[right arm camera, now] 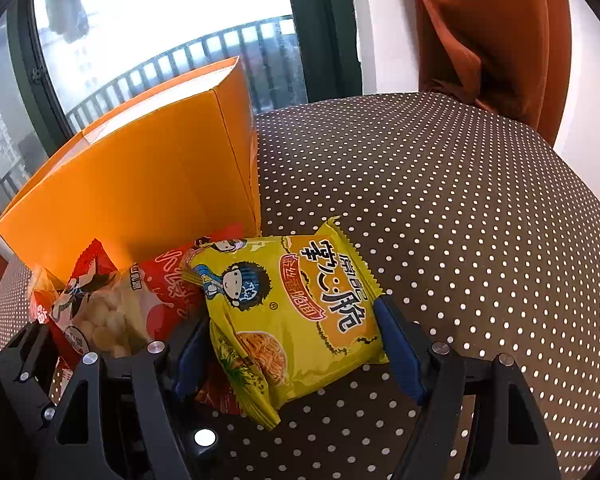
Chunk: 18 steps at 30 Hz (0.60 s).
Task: Organize snacks
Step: 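Grasp the red puffed-ball bag with the left tool while the right tool grasps the yellow bag, then lift both bags and carry them over the orange box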
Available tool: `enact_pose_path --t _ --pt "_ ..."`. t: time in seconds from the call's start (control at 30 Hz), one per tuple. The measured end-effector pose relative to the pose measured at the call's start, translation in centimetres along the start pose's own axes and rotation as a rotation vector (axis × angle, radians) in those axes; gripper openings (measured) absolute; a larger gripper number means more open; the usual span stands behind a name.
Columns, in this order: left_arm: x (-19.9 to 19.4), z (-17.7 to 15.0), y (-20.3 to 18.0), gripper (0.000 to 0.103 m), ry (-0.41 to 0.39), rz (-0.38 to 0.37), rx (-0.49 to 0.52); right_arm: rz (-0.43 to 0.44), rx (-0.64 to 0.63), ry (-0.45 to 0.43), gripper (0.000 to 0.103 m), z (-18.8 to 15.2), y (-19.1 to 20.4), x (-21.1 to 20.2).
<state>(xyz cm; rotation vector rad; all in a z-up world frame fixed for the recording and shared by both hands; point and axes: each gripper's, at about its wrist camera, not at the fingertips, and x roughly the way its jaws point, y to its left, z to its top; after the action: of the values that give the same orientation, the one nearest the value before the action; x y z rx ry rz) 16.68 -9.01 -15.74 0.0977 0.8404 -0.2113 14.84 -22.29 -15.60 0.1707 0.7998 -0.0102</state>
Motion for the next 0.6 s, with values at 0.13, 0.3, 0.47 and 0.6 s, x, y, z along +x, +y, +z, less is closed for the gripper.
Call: enact_pose_path --t 0.13,0.3,0.47,0.6 --pt "-1.5 -1.4 -0.3 0.087 -0.015 -0.001 0.000 0.001 -0.012 -0.006 0.078 -0.2 0.9 -0.8" --pt "-3.0 -2.6 0.3 0.084 -0.024 -0.002 -0.006 0.004 -0.020 -0.008 0.078 -1.0 1.7 -1.7" --pt "-4.2 -3.4 0.2 0.083 -0.038 -0.001 -0.015 0.000 -0.029 -0.020 0.078 -2.0 2.6 -3.1" --pt "-5.0 -3.8 0.0 0.083 -0.058 -0.006 -0.029 -0.004 -0.040 -0.040 0.078 -2.8 3.3 -4.5"
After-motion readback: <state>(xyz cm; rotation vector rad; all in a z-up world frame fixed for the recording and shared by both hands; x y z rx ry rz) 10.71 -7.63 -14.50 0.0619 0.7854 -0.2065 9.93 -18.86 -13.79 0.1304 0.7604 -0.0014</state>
